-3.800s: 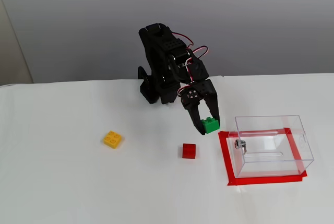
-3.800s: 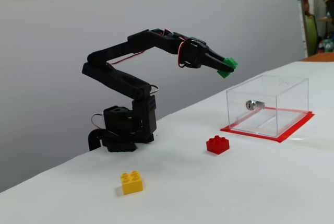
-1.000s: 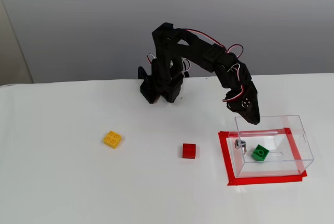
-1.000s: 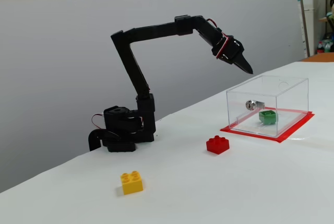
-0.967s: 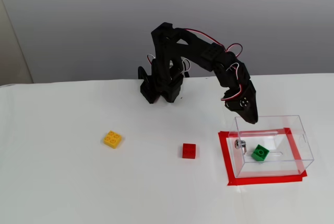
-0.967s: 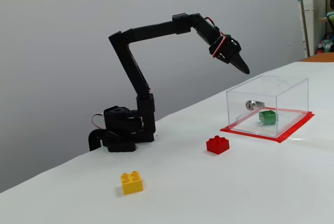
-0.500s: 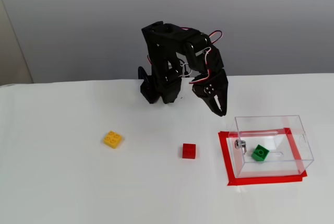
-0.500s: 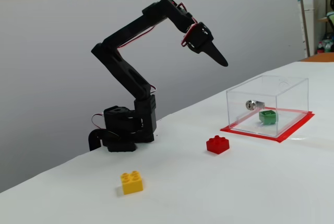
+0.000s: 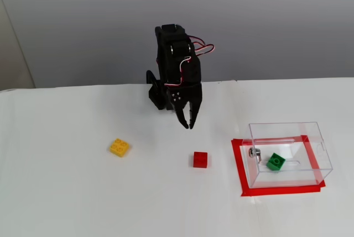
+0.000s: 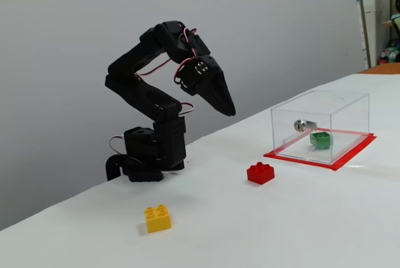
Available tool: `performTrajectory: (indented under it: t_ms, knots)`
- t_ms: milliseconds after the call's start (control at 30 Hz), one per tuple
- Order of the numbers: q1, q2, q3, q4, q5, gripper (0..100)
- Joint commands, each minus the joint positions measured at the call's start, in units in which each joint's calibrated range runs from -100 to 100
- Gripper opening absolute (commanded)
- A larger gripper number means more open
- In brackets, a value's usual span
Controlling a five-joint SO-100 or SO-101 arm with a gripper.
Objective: Pick the green lego brick and place it into the transparent box
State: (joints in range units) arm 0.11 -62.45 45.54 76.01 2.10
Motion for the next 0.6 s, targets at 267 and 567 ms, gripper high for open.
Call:
performTrajectory:
  t_ms: [267, 567]
  knots:
    - [6.07, -16.25, 19.83, -0.38, 0.20, 2]
    - [6.14, -23.80, 25.80, -0.55, 0.20, 1]
